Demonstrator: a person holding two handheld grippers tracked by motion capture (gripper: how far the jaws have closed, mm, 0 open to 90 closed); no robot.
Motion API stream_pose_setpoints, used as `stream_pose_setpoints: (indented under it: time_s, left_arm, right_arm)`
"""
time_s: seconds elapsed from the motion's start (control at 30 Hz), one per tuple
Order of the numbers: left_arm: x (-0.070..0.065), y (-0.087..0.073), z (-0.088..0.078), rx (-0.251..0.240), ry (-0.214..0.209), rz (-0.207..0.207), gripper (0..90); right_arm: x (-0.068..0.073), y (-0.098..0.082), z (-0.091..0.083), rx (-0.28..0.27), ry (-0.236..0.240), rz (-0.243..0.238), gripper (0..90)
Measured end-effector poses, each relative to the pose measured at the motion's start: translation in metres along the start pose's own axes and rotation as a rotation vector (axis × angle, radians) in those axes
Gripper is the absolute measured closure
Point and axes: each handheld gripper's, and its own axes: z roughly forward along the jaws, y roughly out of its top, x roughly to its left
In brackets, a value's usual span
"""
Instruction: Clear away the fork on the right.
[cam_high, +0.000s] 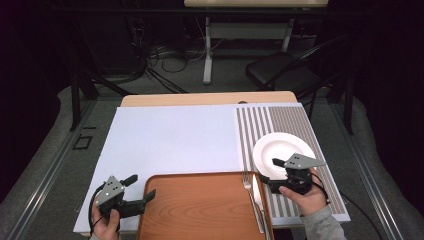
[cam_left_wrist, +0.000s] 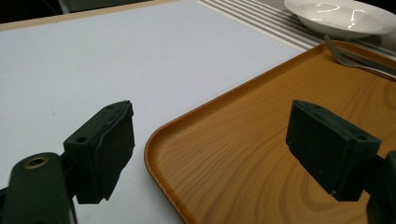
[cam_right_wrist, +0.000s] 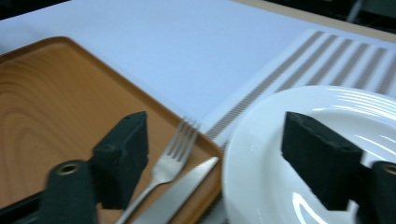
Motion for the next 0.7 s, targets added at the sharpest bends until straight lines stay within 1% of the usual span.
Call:
stream_pose_setpoints:
  time_s: [0.03,0.07,0.1,0.13,0.17,0.27,0.3,0.33,0.4,0.5,0.63,0.7]
  left_arm:
    - [0.0,0.0,0.0,0.0,0.0,0.0,15.7]
    - [0.0,0.0,0.0,-0.001,0.0,0.0,15.7]
    - [0.0,0.0,0.0,0.0,0.0,0.0,15.7]
    - [0.0,0.0,0.0,0.001,-0.001,0.0,15.7]
    - [0.0,0.0,0.0,0.001,-0.001,0.0,15.7]
    - [0.0,0.0,0.001,0.002,0.001,-0.002,15.7]
    - [0.0,0.0,0.001,0.002,0.001,-0.001,15.7]
    - [0.0,0.0,0.001,0.003,0.0,0.0,15.7]
    - [0.0,0.0,0.002,0.002,-0.004,-0.001,15.7]
    - [0.0,0.0,0.002,0.003,-0.004,-0.001,15.7]
    - [0.0,0.0,0.002,0.002,-0.003,-0.002,15.7]
    - [0.0,0.0,0.001,0.003,0.001,-0.001,15.7]
  right_arm:
    - [-0.003,-0.001,-0.003,-0.005,-0.02,-0.007,16.9]
    - [-0.007,-0.002,-0.007,0.005,-0.035,-0.027,14.2]
    - [-0.009,-0.003,-0.009,0.012,-0.048,-0.036,14.2]
    - [-0.013,-0.005,-0.014,0.006,-0.077,-0.017,13.7]
    - [-0.016,-0.005,-0.017,-0.002,-0.089,-0.007,12.5]
    - [-0.025,-0.008,-0.025,-0.017,-0.119,0.032,0.0]
    - [-0.027,-0.009,-0.027,-0.016,-0.125,0.041,0.0]
    - [-0.029,-0.009,-0.029,-0.022,-0.148,0.04,0.0]
    - [-0.031,-0.008,-0.031,-0.016,-0.175,0.03,0.0]
    - [-0.032,-0.007,-0.033,-0.023,-0.181,0.029,0.0]
    - [-0.032,-0.008,-0.032,-0.006,-0.191,0.024,0.0]
    - [-0.031,-0.008,-0.031,0.0,-0.201,0.009,0.0]
